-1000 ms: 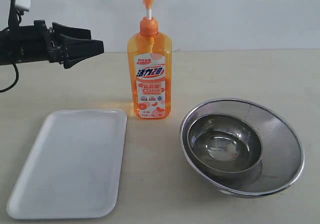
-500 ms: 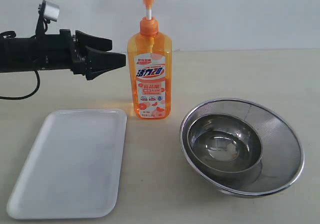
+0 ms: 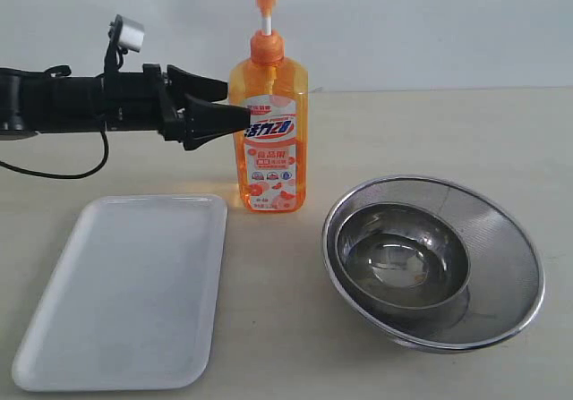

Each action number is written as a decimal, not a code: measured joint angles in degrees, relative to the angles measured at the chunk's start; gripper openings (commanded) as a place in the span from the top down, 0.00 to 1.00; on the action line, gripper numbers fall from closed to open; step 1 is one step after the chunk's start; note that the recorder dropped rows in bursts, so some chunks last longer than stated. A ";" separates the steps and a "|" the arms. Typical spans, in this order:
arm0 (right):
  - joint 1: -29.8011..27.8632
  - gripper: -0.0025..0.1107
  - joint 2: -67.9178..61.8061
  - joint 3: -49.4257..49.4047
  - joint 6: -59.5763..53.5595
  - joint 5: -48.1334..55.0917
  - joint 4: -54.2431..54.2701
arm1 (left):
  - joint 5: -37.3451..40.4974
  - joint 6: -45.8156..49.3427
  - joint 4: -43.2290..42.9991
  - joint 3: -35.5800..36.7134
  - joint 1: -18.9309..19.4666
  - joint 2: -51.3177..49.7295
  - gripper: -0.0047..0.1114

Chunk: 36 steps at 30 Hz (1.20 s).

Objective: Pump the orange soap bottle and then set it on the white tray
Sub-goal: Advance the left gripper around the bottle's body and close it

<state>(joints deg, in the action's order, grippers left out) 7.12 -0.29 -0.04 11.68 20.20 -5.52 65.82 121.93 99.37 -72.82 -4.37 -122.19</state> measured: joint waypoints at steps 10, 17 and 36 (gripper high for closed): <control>0.00 0.98 0.00 0.00 0.00 0.00 0.00 | -0.14 0.00 0.00 -1.49 -0.69 -0.34 0.01; 0.00 0.98 0.00 0.00 0.00 0.00 0.00 | -0.14 0.00 0.00 -1.49 -0.69 -0.34 0.01; 0.00 0.98 0.00 0.00 0.00 0.00 0.00 | -1.95 0.00 0.42 -1.49 -3.08 -0.34 0.01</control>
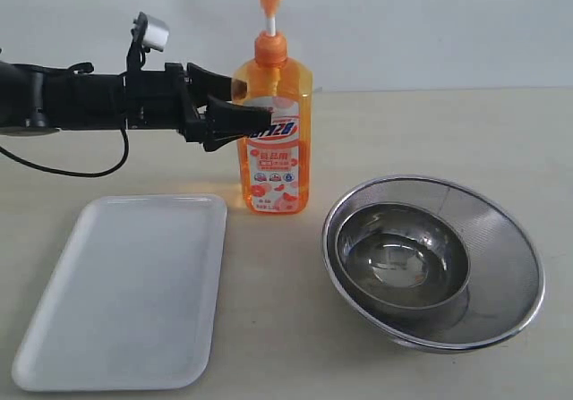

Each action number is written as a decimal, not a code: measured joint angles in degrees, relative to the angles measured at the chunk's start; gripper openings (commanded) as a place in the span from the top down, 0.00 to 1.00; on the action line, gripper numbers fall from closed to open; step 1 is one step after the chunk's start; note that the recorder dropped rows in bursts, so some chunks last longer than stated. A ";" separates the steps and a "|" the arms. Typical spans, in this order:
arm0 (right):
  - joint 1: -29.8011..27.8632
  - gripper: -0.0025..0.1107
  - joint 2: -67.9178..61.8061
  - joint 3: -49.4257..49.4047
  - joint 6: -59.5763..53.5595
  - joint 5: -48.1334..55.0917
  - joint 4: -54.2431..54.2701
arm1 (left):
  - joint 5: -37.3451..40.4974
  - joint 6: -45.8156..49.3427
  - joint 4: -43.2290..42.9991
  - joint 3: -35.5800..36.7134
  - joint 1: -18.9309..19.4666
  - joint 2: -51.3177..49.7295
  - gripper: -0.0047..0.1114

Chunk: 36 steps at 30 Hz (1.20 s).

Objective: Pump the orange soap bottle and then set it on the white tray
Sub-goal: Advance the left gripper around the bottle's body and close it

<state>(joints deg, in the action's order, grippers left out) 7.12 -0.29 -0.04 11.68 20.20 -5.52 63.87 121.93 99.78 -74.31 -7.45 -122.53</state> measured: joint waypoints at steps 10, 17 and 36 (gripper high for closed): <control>0.00 0.98 0.00 0.00 0.00 0.00 0.00 | -1.22 0.00 0.00 0.00 -0.58 0.00 0.01; 0.00 0.98 0.00 0.00 0.00 0.00 0.00 | -1.40 0.00 0.00 -0.66 -0.61 -0.27 0.01; 0.00 0.98 0.00 0.00 0.00 0.00 0.00 | 1.27 0.00 -0.10 -4.64 -0.61 -4.79 0.01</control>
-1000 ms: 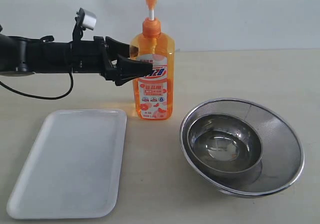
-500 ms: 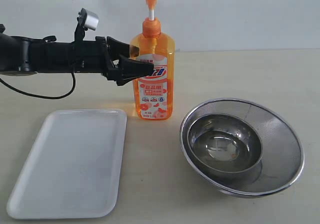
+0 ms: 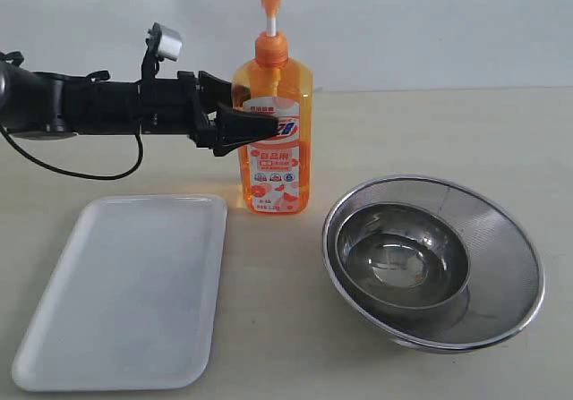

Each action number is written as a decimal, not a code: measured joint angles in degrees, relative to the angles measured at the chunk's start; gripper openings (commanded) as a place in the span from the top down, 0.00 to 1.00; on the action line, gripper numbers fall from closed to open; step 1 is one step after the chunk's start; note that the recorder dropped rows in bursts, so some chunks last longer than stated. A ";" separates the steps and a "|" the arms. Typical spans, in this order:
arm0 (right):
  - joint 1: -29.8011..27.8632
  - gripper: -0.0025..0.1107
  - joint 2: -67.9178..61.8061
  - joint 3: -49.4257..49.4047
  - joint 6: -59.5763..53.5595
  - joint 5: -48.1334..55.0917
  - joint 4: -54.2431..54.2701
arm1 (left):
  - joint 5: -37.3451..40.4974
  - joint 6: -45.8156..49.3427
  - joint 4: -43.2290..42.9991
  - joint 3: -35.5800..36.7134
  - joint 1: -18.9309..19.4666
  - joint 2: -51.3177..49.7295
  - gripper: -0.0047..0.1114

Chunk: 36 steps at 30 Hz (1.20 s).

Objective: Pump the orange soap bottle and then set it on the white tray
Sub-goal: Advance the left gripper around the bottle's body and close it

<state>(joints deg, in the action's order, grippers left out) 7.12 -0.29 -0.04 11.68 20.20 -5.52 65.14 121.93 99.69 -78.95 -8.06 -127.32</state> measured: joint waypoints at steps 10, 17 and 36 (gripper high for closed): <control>0.00 0.98 0.00 0.00 0.00 0.00 0.00 | 1.80 0.00 -0.10 -0.98 0.00 -0.65 0.01; 0.00 0.98 0.00 0.00 0.00 0.00 0.00 | 1.80 0.00 0.00 -1.81 -0.75 -0.65 0.01; 0.00 0.98 0.00 0.00 0.00 0.00 0.00 | -2.48 0.00 -0.08 -2.16 -3.37 -0.77 0.01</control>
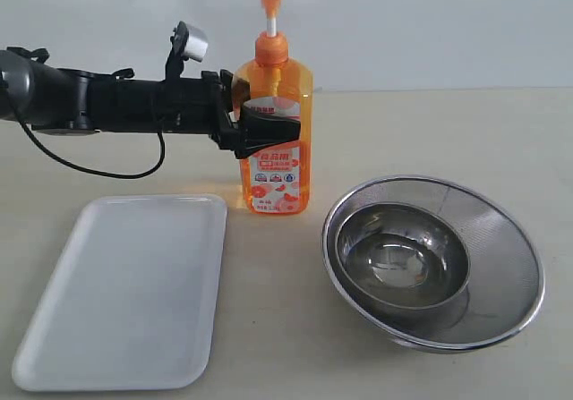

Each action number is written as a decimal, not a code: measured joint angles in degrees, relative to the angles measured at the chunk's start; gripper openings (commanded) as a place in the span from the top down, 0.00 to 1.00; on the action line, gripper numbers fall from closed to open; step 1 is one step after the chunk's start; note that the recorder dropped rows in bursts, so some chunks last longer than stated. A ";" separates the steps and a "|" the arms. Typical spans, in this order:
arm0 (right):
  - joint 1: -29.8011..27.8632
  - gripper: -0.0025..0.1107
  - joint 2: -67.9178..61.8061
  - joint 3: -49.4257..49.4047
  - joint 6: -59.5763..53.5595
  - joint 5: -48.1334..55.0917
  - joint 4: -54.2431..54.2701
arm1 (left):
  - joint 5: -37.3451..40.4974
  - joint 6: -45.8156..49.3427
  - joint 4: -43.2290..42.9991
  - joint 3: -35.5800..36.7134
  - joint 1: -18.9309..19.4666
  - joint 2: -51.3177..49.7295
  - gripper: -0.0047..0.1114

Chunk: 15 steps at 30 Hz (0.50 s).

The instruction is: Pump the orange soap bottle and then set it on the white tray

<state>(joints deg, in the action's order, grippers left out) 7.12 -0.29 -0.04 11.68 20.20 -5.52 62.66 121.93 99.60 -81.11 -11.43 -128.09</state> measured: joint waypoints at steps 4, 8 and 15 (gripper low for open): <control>0.00 0.98 0.00 0.00 0.00 0.00 0.00 | 0.00 0.00 0.00 0.00 0.00 0.00 0.01; 0.00 0.98 0.00 0.00 0.00 0.00 0.00 | 0.00 0.00 0.00 0.00 0.00 0.00 0.01; 0.00 0.98 0.00 0.00 0.00 0.00 0.00 | 0.00 0.00 0.00 0.00 0.00 0.00 0.16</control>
<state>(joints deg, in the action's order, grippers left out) 7.12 -0.29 -0.04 11.68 20.20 -5.52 62.66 121.93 99.60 -81.11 -11.43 -128.09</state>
